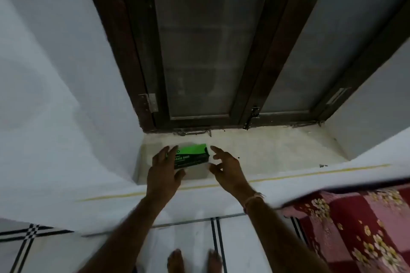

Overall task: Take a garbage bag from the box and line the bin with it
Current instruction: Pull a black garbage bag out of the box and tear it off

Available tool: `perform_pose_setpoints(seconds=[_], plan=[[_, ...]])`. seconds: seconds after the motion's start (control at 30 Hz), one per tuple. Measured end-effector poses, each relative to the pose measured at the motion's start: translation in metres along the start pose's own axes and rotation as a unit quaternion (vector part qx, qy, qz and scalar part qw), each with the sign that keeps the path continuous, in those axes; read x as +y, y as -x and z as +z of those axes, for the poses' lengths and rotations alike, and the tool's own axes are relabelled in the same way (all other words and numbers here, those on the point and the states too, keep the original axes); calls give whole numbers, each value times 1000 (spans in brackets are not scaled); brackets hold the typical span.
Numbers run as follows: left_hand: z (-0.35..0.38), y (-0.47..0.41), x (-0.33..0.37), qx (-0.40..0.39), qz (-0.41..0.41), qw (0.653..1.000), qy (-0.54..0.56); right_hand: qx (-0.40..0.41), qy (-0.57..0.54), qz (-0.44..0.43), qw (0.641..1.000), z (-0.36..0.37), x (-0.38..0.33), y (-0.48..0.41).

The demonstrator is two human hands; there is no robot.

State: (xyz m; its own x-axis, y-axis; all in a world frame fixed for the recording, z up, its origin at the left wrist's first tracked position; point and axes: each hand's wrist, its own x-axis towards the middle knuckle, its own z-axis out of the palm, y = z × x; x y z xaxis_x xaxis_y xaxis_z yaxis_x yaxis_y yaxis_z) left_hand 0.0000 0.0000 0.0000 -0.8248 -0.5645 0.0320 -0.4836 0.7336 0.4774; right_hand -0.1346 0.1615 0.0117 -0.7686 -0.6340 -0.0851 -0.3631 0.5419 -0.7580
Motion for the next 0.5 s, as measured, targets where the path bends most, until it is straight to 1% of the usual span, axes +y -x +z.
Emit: perform_pose_setpoints(seconds=[0.17,0.2,0.3,0.4,0.5], plan=[[6,-15,-3,6,-20,999,33,-55,-27,-24,998,8,6,-39],[5,-18,-2,5,-28,998,47,-60,-47,-25,997,7,8,-45],[-3,-22,-4,12,-14,994,105,-63,-99,-17,993,-3,12,-53],[-12,-24,-3,16,-25,985,169,-74,-187,2,980,-14,12,-57],[-18,-27,-2,11,-30,981,194,-99,-243,-1,965,-25,11,-61]])
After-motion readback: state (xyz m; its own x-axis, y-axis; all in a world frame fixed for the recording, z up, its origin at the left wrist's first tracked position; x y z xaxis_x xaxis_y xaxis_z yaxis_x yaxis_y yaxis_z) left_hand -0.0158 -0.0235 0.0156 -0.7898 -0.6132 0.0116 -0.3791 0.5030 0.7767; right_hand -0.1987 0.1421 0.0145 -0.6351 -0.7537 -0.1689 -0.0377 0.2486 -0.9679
